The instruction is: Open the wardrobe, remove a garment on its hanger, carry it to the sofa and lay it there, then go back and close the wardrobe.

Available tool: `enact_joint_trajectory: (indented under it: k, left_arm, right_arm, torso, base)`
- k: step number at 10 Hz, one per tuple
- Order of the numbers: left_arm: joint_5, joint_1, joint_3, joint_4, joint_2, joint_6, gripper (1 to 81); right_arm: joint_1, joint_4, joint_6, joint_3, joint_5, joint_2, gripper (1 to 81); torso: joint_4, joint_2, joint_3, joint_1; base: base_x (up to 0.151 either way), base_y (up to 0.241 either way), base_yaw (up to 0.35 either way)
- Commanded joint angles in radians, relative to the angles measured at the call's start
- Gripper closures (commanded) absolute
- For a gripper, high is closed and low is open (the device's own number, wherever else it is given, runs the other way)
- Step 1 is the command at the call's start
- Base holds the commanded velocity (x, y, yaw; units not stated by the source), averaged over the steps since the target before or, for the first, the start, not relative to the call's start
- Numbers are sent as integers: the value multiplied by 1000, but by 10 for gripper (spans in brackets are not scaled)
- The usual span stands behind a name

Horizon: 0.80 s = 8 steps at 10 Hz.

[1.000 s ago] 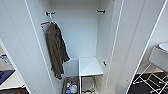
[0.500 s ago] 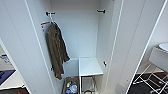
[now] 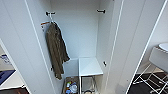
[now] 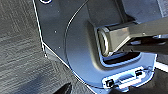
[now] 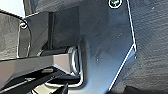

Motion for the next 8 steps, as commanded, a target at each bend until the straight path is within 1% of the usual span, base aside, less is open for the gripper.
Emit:
enact_joint_trajectory:
  k: [1, 2, 3, 4, 5, 6, 7, 8]
  left_arm:
    - [-3, -100, 23, -345, -22, 332, 10]
    - [-3, -104, 56, -345, -43, 332, 10]
    - [-16, -105, 148, -345, -105, 332, 10]
    - [-20, -113, 287, -348, -205, 330, 10]
    - [-23, -123, 407, -354, -293, 326, 10]
    - [-56, -134, 561, -357, -422, 317, 10]
    - [-105, -143, 657, -360, -514, 311, 10]
    - [-135, -154, 722, -364, -592, 288, 10]
  right_arm:
    - [64, -1, -5, 9, -61, -26, 10]
    - [72, -2, -7, 41, -61, -51, 10]
    - [85, -4, -7, 126, -59, -121, 10]
    - [102, -4, -4, 241, -48, -217, 10]
    - [128, 6, -2, 313, -47, -281, 10]
    - [154, 13, 2, 398, -42, -370, 10]
    - [180, 16, 5, 455, -24, -439, 10]
    - [206, 15, 8, 501, -5, -500, 10]
  torso:
    - [0, 0, 0, 1]
    - [0, 0, 0, 1]
    - [0, 0, 0, 1]
    - [0, 0, 0, 1]
    - [0, 0, 0, 1]
    - [0, 0, 0, 1]
    - [0, 0, 0, 1]
    - [0, 0, 0, 1]
  base:
    - [0, 0, 0]
    - [0, 0, 0]
    - [0, 0, 0]
    - [0, 0, 0]
    - [0, 0, 0]
    - [0, 0, 0]
    - [0, 0, 0]
    - [0, 0, 0]
